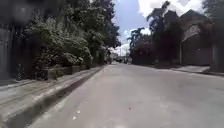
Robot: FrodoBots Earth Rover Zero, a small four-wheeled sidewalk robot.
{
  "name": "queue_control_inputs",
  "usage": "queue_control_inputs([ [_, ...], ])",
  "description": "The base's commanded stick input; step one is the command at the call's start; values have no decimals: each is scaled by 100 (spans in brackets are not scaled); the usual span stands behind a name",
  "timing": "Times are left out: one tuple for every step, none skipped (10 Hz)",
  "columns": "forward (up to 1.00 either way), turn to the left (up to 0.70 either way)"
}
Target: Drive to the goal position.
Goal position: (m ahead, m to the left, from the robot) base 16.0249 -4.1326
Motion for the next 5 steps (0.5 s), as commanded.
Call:
queue_control_inputs([
  [100, -12],
  [100, -24],
  [100, -35],
  [100, -15],
  [100, 0],
])
